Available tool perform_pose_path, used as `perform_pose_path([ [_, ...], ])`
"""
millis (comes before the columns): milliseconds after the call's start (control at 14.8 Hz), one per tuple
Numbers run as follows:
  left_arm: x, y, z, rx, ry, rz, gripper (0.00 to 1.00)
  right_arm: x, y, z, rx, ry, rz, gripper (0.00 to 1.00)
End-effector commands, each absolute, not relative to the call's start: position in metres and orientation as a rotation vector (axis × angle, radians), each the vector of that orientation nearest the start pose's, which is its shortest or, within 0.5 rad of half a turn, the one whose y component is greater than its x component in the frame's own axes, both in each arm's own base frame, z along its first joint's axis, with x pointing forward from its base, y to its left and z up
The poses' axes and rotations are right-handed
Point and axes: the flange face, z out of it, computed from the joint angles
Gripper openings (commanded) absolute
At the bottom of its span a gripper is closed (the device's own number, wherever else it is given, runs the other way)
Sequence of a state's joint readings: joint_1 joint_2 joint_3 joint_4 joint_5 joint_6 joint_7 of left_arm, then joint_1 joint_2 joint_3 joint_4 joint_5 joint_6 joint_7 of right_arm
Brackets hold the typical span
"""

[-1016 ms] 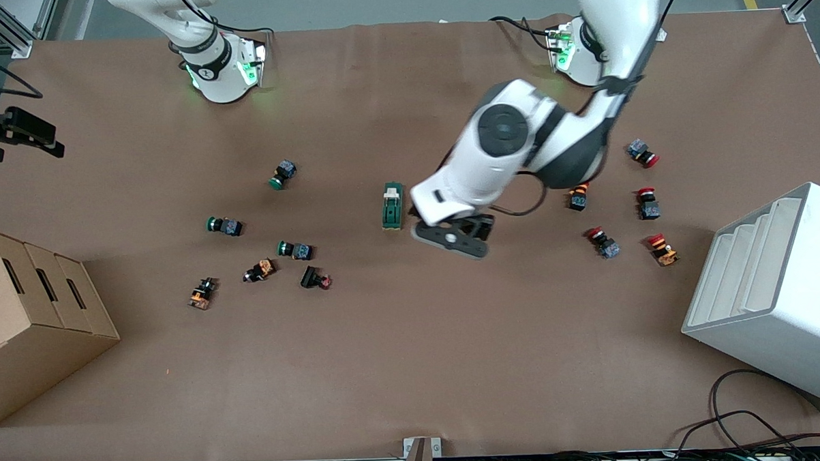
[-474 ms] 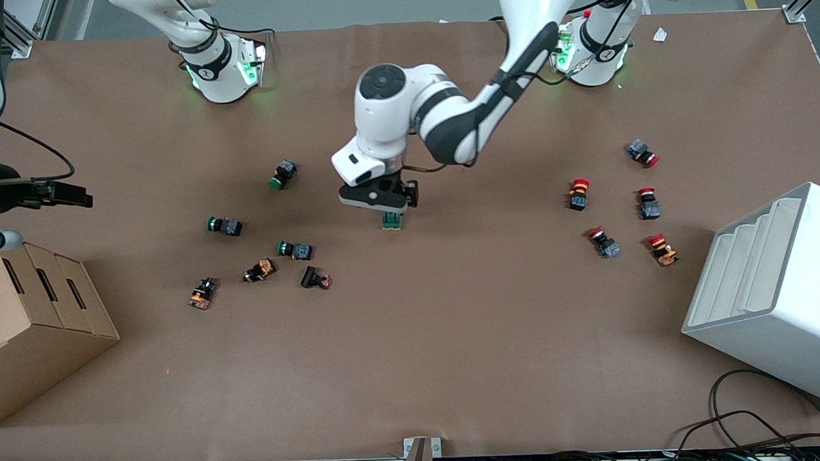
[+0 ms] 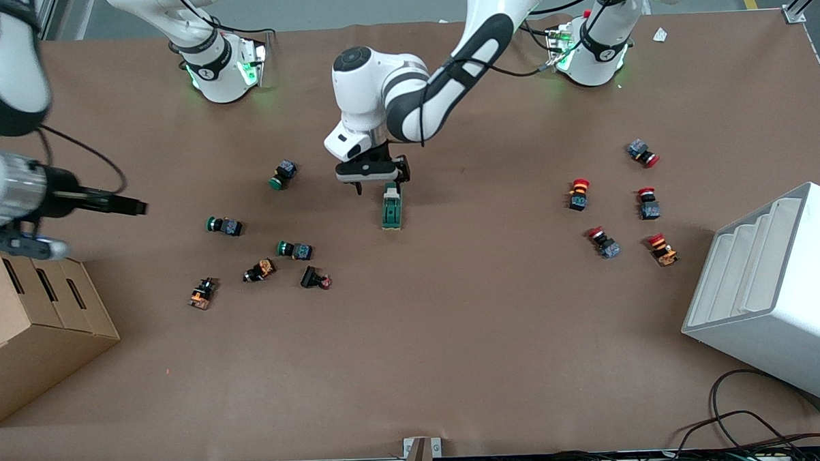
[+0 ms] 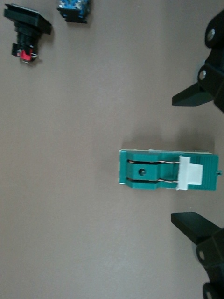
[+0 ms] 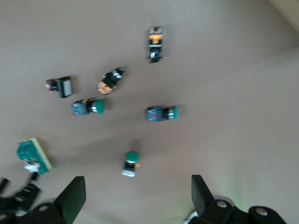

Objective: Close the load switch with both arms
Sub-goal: 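Hold the switch with the left gripper while the right gripper reaches the handle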

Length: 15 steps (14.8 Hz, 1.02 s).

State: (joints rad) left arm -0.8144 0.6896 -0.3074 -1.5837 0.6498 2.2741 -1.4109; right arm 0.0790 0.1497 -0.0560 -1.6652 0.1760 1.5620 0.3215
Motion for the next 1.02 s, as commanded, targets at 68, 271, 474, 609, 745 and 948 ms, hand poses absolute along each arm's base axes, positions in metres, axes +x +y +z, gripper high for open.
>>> perform_pose_path([
  [68, 0.32, -0.607, 0.229, -3.047, 0.145, -0.586, 1.0, 0.562, 0.127, 0.458, -2.923, 0.718, 0.397, 1.0],
  [271, 0.3, -0.594, 0.192, -3.013, 0.155, -0.735, 1.0, 0.535, 0.215, 0.413, -2.887, 0.867, 0.312, 1.0],
  [474, 0.289, -0.585, 0.164, -2.997, 0.15, -0.895, 1.0, 0.514, 0.28, 0.359, -2.787, 0.995, 0.249, 1.0],
  [609, 0.28, -0.588, 0.155, -3.0, 0.212, -1.0, 1.0, 0.508, 0.317, 0.323, -2.755, 1.084, 0.206, 1.0],
  [745, 0.277, -0.584, 0.139, -3.0, 0.21, -1.08, 1.0, 0.505, 0.34, 0.292, -2.724, 1.118, 0.159, 1.0],
  [948, 0.271, -0.574, 0.124, -2.991, 0.235, -1.171, 1.0, 0.509, 0.354, 0.269, -2.631, 1.192, 0.206, 1.0],
])
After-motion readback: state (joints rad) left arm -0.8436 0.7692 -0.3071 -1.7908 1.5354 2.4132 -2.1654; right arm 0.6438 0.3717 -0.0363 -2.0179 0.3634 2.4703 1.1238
